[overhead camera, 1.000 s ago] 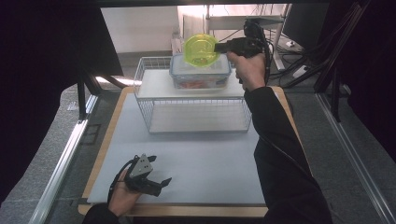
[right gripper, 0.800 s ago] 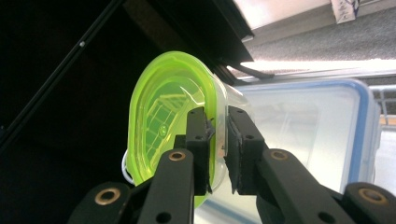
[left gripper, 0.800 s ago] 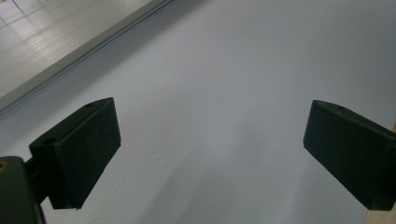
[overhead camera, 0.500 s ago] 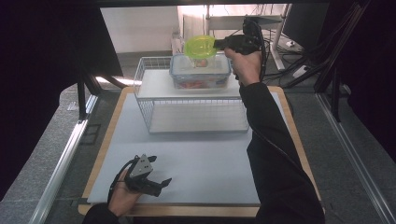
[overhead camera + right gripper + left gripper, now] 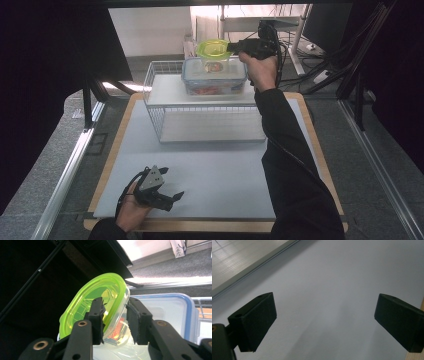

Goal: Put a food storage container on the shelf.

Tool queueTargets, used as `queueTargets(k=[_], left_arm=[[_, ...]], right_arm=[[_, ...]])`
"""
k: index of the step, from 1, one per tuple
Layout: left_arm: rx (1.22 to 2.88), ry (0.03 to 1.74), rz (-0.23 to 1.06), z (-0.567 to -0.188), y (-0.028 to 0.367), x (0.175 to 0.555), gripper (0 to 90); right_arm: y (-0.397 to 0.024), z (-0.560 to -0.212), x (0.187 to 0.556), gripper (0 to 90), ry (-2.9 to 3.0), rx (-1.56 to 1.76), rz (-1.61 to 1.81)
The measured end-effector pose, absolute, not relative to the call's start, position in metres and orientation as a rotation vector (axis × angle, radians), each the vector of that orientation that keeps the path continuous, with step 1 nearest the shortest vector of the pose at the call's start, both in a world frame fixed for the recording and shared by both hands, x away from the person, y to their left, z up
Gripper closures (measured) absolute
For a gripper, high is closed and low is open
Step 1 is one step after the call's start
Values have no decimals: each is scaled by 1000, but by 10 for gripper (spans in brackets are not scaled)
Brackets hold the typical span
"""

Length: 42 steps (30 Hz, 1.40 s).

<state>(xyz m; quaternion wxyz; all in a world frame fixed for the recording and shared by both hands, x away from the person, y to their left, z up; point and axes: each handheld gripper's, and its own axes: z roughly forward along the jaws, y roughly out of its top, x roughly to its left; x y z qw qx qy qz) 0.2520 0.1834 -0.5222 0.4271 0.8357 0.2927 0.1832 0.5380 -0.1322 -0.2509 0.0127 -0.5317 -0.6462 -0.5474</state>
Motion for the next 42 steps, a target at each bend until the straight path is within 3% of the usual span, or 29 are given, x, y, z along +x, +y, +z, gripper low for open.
queueTargets(k=[7, 21, 42], left_arm=[[2091, 729, 457, -522, 183, 252, 37], [2085, 731, 466, -522, 183, 252, 37], [1995, 739, 404, -519, 189, 252, 55]], right_arm=[[-134, -251, 536, 434, -2086, -1589, -1723], [-148, -249, 509, 181, -2342, -1388, -1790], [-172, -280, 460, 65, -2601, -1226, -1813]])
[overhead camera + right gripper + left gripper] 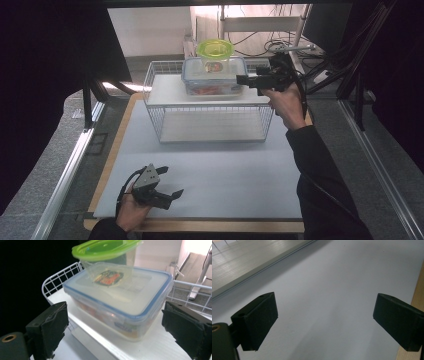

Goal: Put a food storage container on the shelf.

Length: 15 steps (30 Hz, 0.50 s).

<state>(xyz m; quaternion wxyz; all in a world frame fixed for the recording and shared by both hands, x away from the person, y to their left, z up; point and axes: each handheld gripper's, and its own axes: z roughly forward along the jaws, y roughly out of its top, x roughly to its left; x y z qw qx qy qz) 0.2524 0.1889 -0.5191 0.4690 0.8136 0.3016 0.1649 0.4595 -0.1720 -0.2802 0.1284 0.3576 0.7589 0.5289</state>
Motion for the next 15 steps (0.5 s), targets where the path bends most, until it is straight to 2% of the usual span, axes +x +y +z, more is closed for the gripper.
queueTargets(k=[15], left_arm=[[1984, 745, 436, -518, 189, 252, 54]], right_arm=[[-171, -302, 430, 46, 2243, 937, 1521]])
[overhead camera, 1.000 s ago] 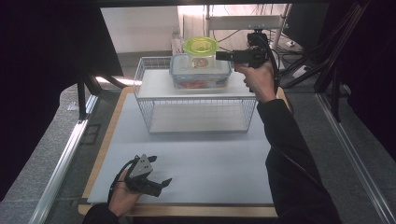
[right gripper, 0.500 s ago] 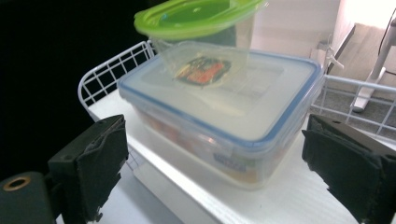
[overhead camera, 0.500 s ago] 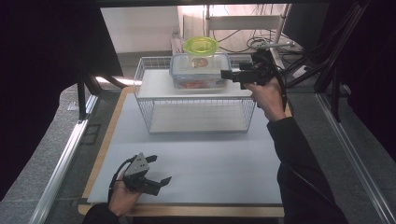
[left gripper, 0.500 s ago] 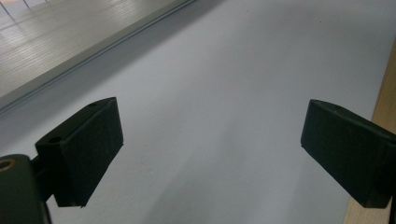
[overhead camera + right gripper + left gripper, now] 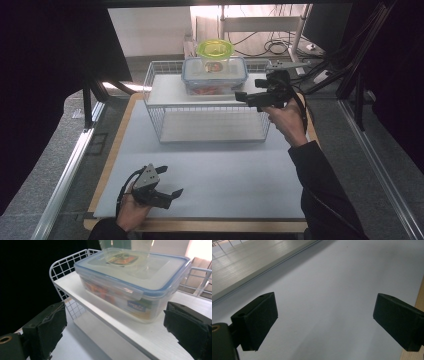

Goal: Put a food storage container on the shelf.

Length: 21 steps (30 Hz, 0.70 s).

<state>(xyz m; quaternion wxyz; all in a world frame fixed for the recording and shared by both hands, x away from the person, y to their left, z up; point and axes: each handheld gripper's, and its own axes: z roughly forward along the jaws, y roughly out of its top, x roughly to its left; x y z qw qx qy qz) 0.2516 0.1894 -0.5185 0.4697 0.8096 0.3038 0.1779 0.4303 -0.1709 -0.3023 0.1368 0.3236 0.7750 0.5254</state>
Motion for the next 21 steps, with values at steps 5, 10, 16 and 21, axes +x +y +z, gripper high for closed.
queueTargets(k=[5, 10, 16, 21], left_arm=[[1985, 747, 445, -518, 189, 251, 54], [2007, 735, 451, -518, 188, 250, 56], [2029, 745, 458, -516, 186, 248, 59], [2047, 744, 457, -516, 185, 247, 73]], right_arm=[[-168, -311, 420, 42, 2261, 902, 1515], [-165, -323, 409, 35, 2263, 890, 1506], [-164, -340, 398, 14, 2281, 884, 1484], [-165, -357, 387, 11, 2308, 871, 1450]])
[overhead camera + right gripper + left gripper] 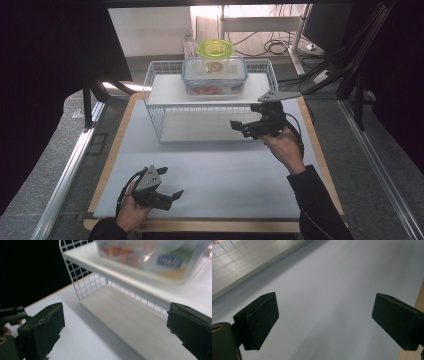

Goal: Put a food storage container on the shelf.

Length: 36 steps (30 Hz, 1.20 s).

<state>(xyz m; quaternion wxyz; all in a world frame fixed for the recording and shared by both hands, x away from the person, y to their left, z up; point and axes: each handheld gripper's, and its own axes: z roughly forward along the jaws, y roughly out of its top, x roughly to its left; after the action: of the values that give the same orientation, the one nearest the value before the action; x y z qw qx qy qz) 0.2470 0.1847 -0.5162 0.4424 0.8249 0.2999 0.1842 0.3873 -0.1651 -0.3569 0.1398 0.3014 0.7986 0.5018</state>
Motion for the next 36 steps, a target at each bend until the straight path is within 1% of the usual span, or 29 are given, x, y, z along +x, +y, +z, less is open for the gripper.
queueTargets(k=[9, 20, 27, 36], left_arm=[[2069, 728, 461, -516, 182, 246, 93], [2058, 710, 426, -519, 182, 248, 34], [2034, 727, 389, -520, 186, 251, 28], [2038, 712, 380, -521, 185, 251, 29]], right_arm=[[-173, -383, 369, 8, 2339, 842, 1416], [-185, -404, 348, 4, 2342, 838, 1369], [-191, -423, 339, 0, 2353, 854, 1295], [-207, -444, 324, 0, 2353, 910, 1277]])
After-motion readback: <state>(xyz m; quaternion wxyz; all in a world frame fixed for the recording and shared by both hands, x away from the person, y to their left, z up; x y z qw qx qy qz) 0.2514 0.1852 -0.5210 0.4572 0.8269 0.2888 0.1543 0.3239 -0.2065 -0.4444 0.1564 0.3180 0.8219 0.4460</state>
